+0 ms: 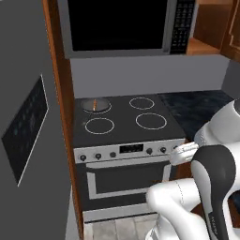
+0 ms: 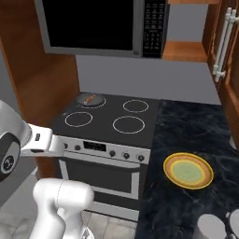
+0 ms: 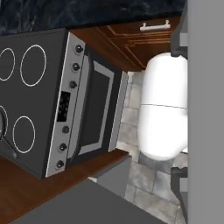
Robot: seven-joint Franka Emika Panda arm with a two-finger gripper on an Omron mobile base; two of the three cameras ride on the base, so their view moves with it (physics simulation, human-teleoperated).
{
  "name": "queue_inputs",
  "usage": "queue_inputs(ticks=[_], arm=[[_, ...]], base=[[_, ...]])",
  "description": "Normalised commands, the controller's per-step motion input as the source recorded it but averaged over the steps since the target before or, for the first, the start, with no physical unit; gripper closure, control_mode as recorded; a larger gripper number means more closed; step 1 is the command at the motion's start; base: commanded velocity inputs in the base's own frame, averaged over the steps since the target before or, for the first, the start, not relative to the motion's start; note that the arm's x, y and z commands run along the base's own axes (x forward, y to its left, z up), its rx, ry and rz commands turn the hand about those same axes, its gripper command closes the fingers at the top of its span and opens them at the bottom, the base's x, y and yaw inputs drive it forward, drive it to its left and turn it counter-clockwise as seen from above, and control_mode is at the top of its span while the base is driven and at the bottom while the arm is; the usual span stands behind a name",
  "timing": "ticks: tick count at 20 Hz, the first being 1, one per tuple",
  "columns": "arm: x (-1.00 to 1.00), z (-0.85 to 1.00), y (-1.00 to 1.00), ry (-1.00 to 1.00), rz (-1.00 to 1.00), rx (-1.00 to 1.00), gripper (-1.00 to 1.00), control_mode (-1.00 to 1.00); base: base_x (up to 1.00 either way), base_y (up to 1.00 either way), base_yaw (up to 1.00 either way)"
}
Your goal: Place the cold items (mushroom and carrot) from the fridge in one tupperware on the dining counter. Place the warm items (kebab skewer and hot dog) in the stove area in another tupperware.
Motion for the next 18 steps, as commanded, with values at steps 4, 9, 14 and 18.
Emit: queue_inputs(ticks=[4,9,14,18], arm=[[0.0,0.0,0.0,0.0,0.0,0.0,-1.0,1.0],[0.0,0.0,0.0,0.0,0.0,0.0,-1.0,1.0],[0.0,0.0,0.0,0.0,0.0,0.0,-1.0,1.0],[0.52,0.0,0.95,-0.02,-0.09,0.0,-1.0,-1.0]], base=[[0.95,0.01,-0.04],[0.81,0.11,-0.17],[0.57,0.43,-0.12],[0.0,0.0,0.0]])
